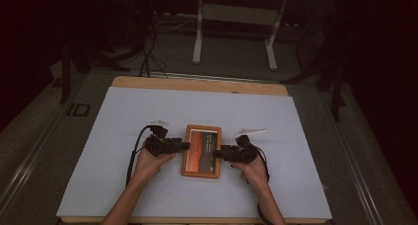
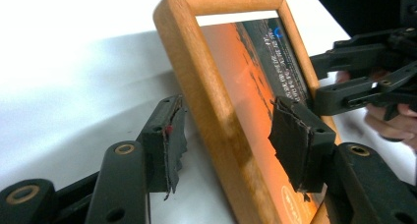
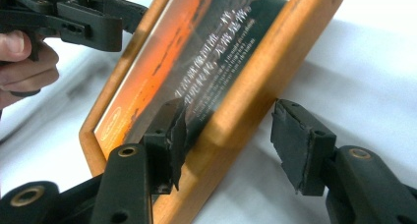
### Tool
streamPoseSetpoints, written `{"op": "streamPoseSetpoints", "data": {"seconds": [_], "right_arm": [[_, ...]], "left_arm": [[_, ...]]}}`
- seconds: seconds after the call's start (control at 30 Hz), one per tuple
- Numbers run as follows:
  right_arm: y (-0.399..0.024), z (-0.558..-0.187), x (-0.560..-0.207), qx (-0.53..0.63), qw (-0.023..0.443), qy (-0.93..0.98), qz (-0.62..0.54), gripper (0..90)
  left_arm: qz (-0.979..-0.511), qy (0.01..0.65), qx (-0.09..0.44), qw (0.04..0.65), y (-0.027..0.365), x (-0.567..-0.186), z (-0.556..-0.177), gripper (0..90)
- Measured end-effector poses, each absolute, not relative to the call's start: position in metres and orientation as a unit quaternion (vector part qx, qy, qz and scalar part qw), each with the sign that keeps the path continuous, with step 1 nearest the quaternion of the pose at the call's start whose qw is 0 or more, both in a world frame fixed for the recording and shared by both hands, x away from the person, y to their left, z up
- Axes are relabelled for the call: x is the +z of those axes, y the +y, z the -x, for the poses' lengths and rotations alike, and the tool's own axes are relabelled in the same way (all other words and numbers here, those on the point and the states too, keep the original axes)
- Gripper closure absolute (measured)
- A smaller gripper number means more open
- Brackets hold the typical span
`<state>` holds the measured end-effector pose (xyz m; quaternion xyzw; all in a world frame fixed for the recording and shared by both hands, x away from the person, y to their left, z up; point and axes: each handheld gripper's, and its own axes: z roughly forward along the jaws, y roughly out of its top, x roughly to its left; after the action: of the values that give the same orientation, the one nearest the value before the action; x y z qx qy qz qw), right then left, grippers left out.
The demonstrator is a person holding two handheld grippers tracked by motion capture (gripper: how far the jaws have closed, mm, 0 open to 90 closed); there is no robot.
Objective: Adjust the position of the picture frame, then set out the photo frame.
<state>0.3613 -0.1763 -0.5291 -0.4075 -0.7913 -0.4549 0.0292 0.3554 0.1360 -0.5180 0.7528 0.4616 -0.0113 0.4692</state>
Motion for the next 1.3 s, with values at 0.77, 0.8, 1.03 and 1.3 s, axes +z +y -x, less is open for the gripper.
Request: {"op": "streamPoseSetpoints", "data": {"seconds": [0.77, 0.8, 1.03, 1.3], "right_arm": [[-0.187, -0.346, -0.49, -0.439, -0.106, -0.803, 0.388, 42.8], [-0.187, -0.346, -0.49, -0.437, -0.109, -0.804, 0.387, 42.9], [-0.173, -0.346, -0.488, -0.418, -0.138, -0.819, 0.369, 50.6], [-0.156, -0.353, -0.48, -0.41, -0.192, -0.822, 0.346, 84.9]], "left_arm": [[-0.722, 0.47, 0.102, 0.497, 0.156, -0.512, -0.307, 43.7], [-0.722, 0.469, 0.101, 0.498, 0.155, -0.512, -0.306, 43.6], [-0.73, 0.463, 0.098, 0.493, 0.152, -0.51, -0.305, 44.0], [-0.726, 0.464, 0.093, 0.499, 0.149, -0.507, -0.304, 44.7]]}}
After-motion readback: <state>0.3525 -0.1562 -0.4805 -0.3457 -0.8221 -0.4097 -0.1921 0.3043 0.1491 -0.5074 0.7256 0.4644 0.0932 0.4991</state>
